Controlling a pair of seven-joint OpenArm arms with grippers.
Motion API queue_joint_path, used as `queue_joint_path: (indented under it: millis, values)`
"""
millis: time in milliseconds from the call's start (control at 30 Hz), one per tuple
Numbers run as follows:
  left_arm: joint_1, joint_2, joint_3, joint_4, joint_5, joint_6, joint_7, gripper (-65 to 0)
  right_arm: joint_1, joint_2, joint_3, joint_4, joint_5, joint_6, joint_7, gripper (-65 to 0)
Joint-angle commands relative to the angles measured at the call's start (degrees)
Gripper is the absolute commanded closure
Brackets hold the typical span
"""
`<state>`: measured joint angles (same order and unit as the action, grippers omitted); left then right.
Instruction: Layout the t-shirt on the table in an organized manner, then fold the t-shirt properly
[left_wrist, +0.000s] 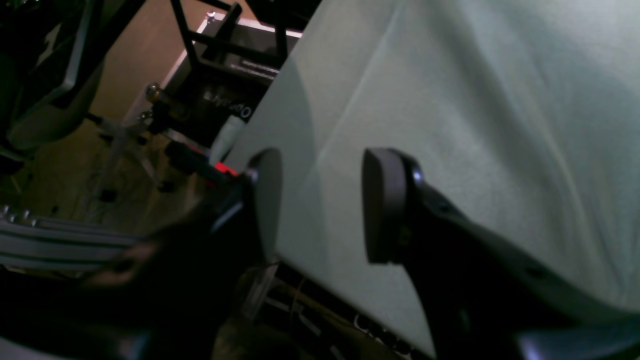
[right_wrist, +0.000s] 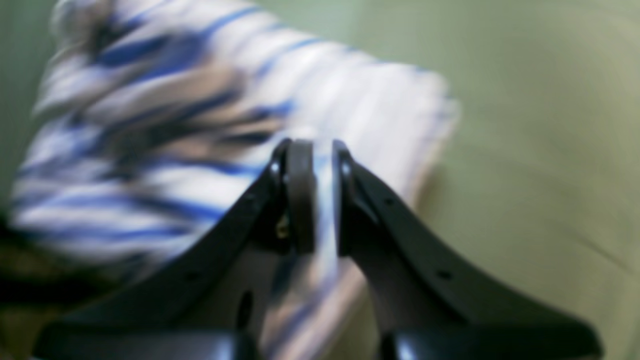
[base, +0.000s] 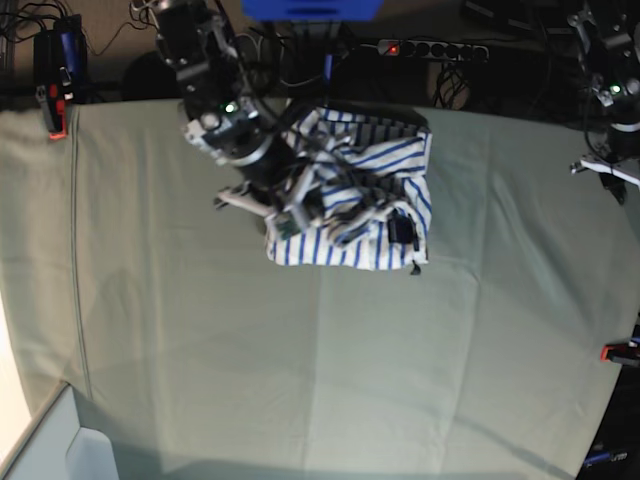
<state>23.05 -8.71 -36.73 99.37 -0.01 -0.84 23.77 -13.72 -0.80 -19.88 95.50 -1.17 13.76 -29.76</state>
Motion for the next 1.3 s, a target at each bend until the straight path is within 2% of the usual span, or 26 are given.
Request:
queue_joint_path:
  millis: [0, 167, 233, 300, 367, 500, 567, 700, 800, 900, 1033, 1133, 1267]
  values:
    - [0.12, -0.74, -0.59, 0.98, 0.32, 0.45, -1.48, -25.8, -0.31, -0.21, -1.26, 1.24, 0.33, 3.43, 1.32, -5.6]
    - [0.47, -0.74, -0.68, 0.98, 0.32, 0.45, -1.48, -25.8, -1.63, 0.4, -7.86, 0.8, 0.16, 16.61, 1.32, -5.6]
    - [0.56, -0.74, -0.68, 0.98, 0.32, 0.45, -1.48, -25.8, -1.8, 1.19, -9.7, 0.72, 0.16, 19.25, 1.32, -5.6]
    - [0.56, -0.74, -0.68, 0.98, 0.32, 0.45, -1.48, -25.8, -1.8, 1.72, -11.02, 0.98, 0.16, 19.6, 0.97, -5.6]
    - [0.56, -0.74, -0.68, 0.98, 0.32, 0.45, -1.48, -25.8, -1.63, 3.57, -12.08, 1.51, 0.16, 19.6, 1.23, -5.6]
    - [0.29, -0.74, -0.68, 0.98, 0.32, 0.45, -1.48, -25.9, -1.54, 5.06, -9.97, 4.58, 0.16, 19.6, 1.23, -5.4]
    - [0.29, -0.65, -0.68, 0.98, 0.32, 0.45, -1.48, -28.2, -1.45, 4.89, -6.89, 5.02, 0.16, 19.6, 1.32, -5.4]
    - [0.12, 1.28, -0.68, 1.51, 0.32, 0.45, -1.22, -36.9, 1.01, 2.34, -0.82, 2.91, 0.16, 19.6, 1.32, -5.5]
    - [0.12, 2.69, -0.68, 2.91, 0.32, 0.45, -1.13, -40.8, 3.47, 2.07, 1.11, -0.95, 0.16, 19.6, 1.32, -5.4]
    - [0.03, 3.48, -0.68, 4.06, 0.32, 0.45, -1.13, -41.2, 5.85, 2.51, 1.81, -6.67, 0.16, 19.6, 1.41, -5.2]
    - [0.03, 3.39, -0.68, 4.32, 0.32, 0.45, -1.13, -41.2, 5.94, 2.51, 8.23, -11.24, 0.16, 19.78, 5.19, -5.2]
    - [0.03, 3.3, -0.68, 3.97, 0.32, 0.45, -1.13, -41.2, 4.35, 2.51, 12.36, -11.77, 0.16, 19.78, 8.09, -5.2]
    - [-0.06, 3.57, -0.41, 3.97, 0.32, 0.45, -1.13, -41.2, 3.56, 2.6, 13.42, -11.77, 0.16, 19.87, 8.97, -5.2]
